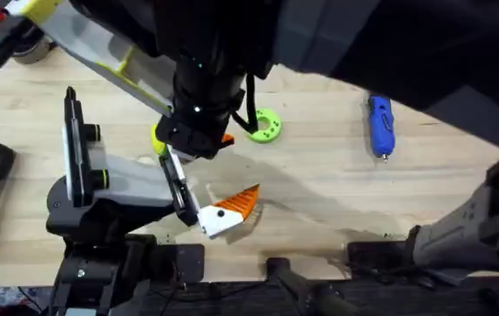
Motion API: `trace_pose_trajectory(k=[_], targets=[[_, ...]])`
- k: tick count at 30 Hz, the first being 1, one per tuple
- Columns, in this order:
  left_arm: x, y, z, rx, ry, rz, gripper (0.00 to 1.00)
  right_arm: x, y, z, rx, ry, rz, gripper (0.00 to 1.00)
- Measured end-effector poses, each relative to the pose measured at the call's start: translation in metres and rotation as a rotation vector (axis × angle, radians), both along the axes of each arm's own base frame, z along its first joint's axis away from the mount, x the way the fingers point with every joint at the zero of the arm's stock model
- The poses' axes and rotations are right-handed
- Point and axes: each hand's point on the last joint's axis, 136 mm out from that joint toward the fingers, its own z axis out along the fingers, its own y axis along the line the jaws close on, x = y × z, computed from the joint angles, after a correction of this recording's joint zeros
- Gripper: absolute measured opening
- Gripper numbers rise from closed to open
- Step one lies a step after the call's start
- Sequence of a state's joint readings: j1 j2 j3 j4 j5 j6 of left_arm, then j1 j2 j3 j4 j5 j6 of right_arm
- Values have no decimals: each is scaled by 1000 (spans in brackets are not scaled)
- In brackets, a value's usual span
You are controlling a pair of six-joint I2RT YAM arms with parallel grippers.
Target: Pick up the gripper from the table and insert it into the empty holder that is missing its gripper. Then pick up a screw, insert it into the mounting hole, and use the screwdriver to tighten it. Finally, clean up the table by picking up the vegetable and placing it into the bucket.
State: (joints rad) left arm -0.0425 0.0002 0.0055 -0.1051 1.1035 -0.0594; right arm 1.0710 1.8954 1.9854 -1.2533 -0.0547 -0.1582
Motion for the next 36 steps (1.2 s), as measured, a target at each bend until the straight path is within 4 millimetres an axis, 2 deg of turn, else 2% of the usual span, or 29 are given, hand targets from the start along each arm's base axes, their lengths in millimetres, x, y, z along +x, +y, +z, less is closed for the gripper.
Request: trace_pose_trajectory(k=[10, 17, 36], targets=[[0, 0, 0, 0, 1, 0, 986, -2, -3, -2, -15, 8, 0, 13], [1, 0, -1, -7, 22, 3, 987, 1, 1, -11, -33, 15, -2, 13], [1, 0, -1, -8, 26, 3, 987, 1, 0, -10, -36, 12, 13, 8]])
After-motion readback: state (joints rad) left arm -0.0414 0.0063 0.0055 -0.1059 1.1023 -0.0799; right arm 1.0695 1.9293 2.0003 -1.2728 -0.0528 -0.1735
